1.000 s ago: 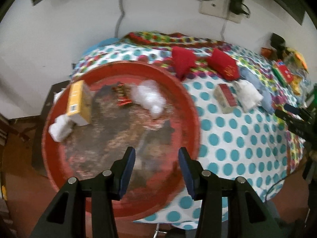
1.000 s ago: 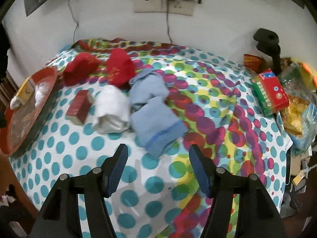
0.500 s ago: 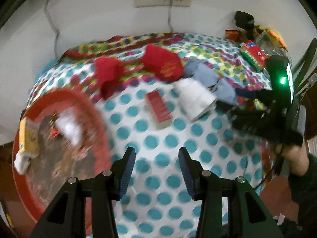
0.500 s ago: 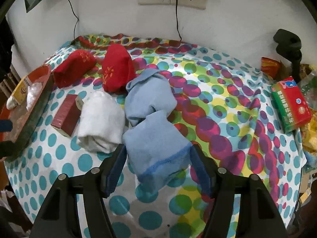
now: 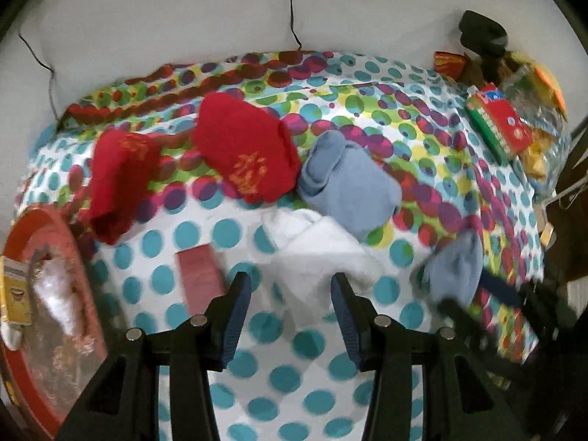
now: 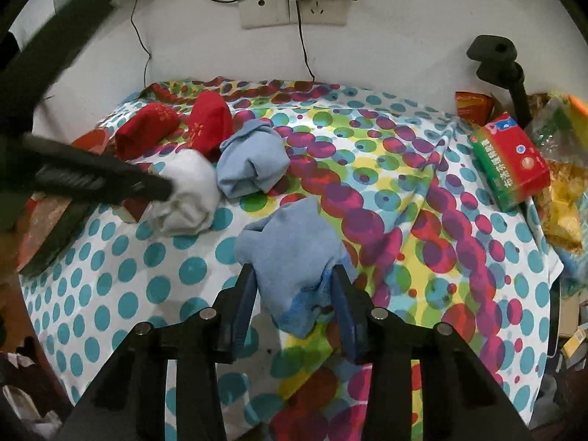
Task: Organize objects
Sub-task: 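Grasp the white sock with the left tool while the right tool grasps the light-blue sock, then carry the white sock onto the red tray and open the left tool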
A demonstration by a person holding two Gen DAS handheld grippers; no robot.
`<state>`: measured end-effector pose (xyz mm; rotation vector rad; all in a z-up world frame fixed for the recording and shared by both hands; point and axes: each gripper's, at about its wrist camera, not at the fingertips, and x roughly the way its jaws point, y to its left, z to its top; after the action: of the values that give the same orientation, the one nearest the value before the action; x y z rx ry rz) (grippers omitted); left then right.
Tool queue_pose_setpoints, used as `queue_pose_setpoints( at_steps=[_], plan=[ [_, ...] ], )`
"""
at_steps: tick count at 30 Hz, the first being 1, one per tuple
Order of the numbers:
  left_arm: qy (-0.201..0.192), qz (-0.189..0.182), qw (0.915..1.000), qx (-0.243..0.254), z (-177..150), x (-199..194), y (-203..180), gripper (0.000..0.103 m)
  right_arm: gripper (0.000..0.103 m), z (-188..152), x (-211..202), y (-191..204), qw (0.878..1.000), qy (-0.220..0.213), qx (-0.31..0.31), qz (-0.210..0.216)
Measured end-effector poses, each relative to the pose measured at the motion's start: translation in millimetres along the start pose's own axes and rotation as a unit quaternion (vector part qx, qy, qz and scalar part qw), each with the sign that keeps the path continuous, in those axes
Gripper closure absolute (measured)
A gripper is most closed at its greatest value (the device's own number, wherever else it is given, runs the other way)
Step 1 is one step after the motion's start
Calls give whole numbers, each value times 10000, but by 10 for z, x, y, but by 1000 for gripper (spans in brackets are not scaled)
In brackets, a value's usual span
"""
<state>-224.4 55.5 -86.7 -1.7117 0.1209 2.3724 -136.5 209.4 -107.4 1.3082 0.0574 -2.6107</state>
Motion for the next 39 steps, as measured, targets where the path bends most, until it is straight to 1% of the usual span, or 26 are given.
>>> queue_pose_setpoints(
  at_steps=[2,4,8,12,17,19,20,21,24,27,29,30,34,39],
  plan=[
    [71,-13,9998,-170,78,82,5,56,65,-31,16,15,10000,30,-31,86],
    [142,-113,9995,-255,135,154,-11,55,65,-57,29,18,9999,12,16,140],
    [122,-284,9989,-352,190,232,-70,52,65,-80,56,-8,9996,-13,123,242],
    [62,-144,9994,-304,208,303,-181,48,65,-124,82,-15,9994,-3,192,277],
    [-199,105,9997,-81,192,299,-291,48,65,-153,74,-18,9993,-95,208,286],
    [-275,66,9996,-96,177,293,-277,51,65,-152,73,-26,9993,-118,222,294],
    [-284,-23,9996,-73,170,286,-269,59,65,-152,76,-27,9992,-121,225,302],
    [-294,-51,9995,-72,160,275,-256,63,65,-151,78,-28,9992,-117,222,311],
    [-317,-122,9994,-57,116,208,-235,70,65,-149,72,-38,9990,-95,250,350],
    [-287,-102,9994,-144,44,165,-205,70,65,-145,80,-52,9990,-97,273,350],
    [-286,-191,9993,-160,-21,128,-184,70,65,-146,82,-54,9991,-97,247,326],
    [-303,-178,9992,-166,-61,95,-173,70,65,-149,80,-50,9992,-98,234,308],
    [-431,-81,9990,-65,-222,-97,-140,70,65,-156,85,-24,9995,-115,203,220],
    [-580,-15,9982,-155,-376,-321,-9,70,64,-166,110,32,9997,-223,52,69]
  ],
)
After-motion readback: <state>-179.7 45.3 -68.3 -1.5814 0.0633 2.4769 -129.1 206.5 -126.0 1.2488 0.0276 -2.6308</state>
